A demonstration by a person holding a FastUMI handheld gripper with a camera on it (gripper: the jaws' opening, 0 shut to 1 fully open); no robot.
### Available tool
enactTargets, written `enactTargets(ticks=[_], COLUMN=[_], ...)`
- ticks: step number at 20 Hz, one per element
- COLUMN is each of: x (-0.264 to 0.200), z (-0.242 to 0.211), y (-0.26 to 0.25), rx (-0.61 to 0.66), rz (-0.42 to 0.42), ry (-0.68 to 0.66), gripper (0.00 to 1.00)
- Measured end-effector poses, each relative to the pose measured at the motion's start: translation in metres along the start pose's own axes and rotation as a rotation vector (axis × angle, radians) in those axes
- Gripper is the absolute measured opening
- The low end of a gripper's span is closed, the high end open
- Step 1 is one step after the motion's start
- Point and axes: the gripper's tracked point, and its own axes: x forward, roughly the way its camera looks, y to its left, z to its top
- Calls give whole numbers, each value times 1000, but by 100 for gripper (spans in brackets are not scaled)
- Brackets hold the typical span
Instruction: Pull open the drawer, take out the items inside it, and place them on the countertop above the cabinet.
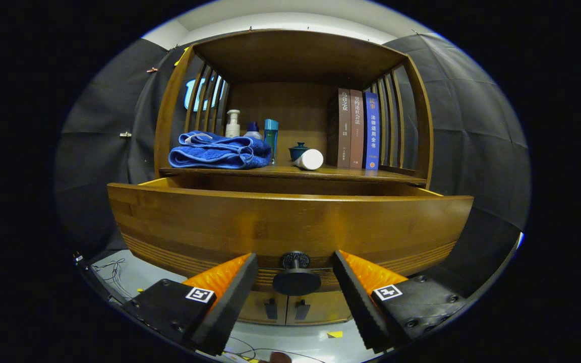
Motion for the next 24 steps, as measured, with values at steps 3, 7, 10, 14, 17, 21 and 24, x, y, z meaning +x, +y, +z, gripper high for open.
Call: enactTargets(ticks=[3, 7, 10, 14, 17, 21, 24], x=[21, 47, 68, 91, 103, 101, 99], z=[3, 6, 8, 11, 13, 12, 10], y=[0, 2, 3, 3, 3, 0, -8], rx=[14, 33, 57, 60, 58, 67, 71], rz=[4, 2, 2, -1, 0, -3, -27], ry=[3, 6, 6, 9, 7, -7, -7], gripper=[99, 99, 99, 99, 99, 98, 99])
